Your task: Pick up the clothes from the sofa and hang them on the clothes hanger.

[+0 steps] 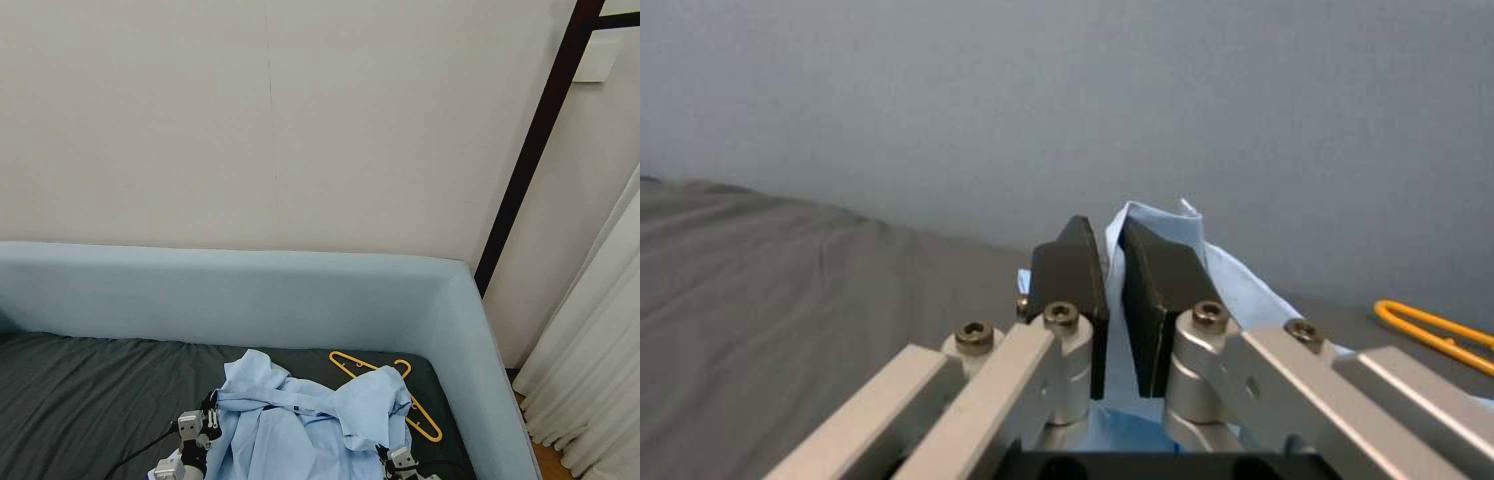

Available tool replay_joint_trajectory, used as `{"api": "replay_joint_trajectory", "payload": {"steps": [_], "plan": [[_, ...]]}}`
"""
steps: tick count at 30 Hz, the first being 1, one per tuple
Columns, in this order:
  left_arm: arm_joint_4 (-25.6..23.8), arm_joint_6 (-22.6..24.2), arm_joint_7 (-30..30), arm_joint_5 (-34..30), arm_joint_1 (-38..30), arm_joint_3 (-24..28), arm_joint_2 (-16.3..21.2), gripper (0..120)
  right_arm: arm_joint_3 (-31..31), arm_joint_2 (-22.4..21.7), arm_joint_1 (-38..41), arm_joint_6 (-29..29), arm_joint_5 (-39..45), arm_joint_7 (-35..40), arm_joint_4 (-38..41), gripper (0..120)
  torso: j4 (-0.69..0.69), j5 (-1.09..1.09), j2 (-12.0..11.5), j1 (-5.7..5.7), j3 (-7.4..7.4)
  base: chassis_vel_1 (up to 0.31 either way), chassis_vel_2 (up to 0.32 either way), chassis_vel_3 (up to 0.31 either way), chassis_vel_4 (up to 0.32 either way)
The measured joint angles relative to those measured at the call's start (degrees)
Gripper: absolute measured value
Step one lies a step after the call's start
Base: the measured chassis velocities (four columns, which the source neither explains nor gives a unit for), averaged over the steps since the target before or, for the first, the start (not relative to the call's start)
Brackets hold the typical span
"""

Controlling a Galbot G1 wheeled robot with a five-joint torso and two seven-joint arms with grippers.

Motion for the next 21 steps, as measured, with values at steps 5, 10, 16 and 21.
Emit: {"api": "replay_joint_trajectory", "payload": {"steps": [5,10,16,21], "plan": [[0.9,-0.6,0.6,0.1,-0.1,-0.2,0.0,4,2.0,-1.7,-3.0,0.8,-2.0,-0.9,2.5,36,-0.01,-0.01,0.0,0.00,0.00,0.000,0.000,0.000,0.000],[2.3,1.7,1.8,0.6,0.5,0.2,-0.2,15,3.5,-2.1,-5.2,1.3,-2.5,-1.0,4.6,55,0.00,0.00,0.0,0.00,0.00,0.000,0.000,0.000,0.000],[3.2,2.8,1.4,1.9,0.8,-0.4,0.1,36,4.5,-1.7,-5.8,1.7,-2.5,-0.7,5.1,76,0.00,0.00,0.0,0.00,0.00,0.000,0.000,0.000,0.000],[1.1,1.2,1.5,3.3,3.1,-1.7,1.2,58,4.9,-1.3,-5.9,2.0,-2.5,-0.5,5.3,97,0.00,0.00,0.0,0.01,0.00,0.000,0.000,0.000,0.000]]}}
